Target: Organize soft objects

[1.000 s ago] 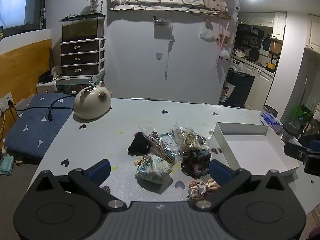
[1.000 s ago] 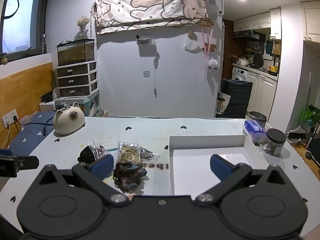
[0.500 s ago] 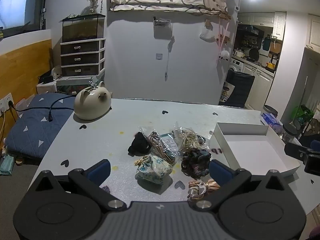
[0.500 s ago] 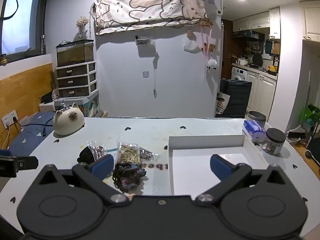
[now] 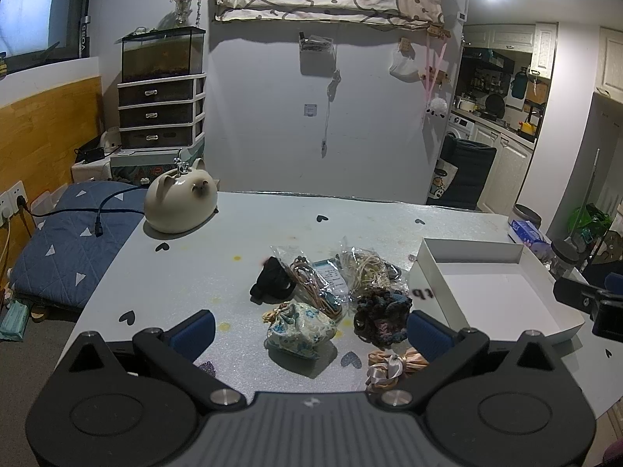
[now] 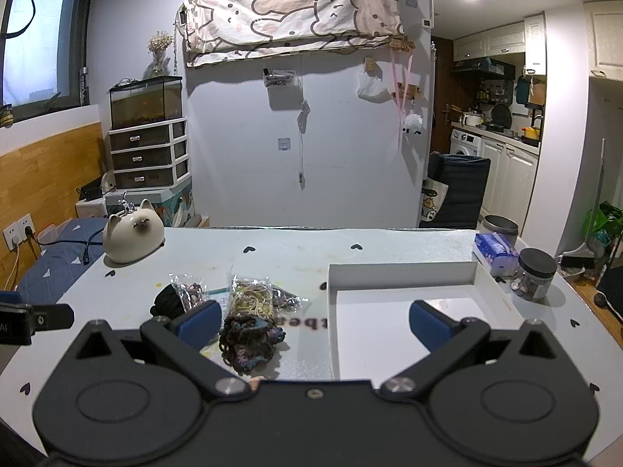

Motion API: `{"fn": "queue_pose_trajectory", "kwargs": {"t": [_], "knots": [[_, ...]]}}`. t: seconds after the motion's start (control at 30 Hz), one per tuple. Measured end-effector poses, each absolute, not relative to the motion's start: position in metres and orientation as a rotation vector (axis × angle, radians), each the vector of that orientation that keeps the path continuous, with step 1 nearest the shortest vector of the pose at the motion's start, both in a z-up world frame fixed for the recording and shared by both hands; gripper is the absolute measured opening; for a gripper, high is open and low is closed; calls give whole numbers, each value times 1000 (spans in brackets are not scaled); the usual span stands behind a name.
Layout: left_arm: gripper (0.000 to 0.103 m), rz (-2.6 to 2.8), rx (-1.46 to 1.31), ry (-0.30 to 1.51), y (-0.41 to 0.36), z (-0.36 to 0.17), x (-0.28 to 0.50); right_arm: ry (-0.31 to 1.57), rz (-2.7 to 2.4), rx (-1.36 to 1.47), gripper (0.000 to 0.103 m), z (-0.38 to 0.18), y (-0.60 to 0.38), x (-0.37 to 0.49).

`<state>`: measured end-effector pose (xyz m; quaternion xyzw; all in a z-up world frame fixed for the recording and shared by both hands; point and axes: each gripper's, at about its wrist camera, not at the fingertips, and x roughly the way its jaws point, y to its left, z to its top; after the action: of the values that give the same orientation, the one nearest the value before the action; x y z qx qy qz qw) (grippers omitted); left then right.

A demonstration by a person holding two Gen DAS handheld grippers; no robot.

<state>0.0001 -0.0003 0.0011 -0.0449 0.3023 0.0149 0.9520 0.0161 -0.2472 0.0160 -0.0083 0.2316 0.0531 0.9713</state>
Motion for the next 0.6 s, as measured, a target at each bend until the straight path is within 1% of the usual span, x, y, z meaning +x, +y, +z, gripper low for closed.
{"fn": "queue_pose_trajectory", "kwargs": {"t": [0.6], "knots": [[103,31,-92,615,4,5,-1,469,108,-17,103,16,-248,16]]}}
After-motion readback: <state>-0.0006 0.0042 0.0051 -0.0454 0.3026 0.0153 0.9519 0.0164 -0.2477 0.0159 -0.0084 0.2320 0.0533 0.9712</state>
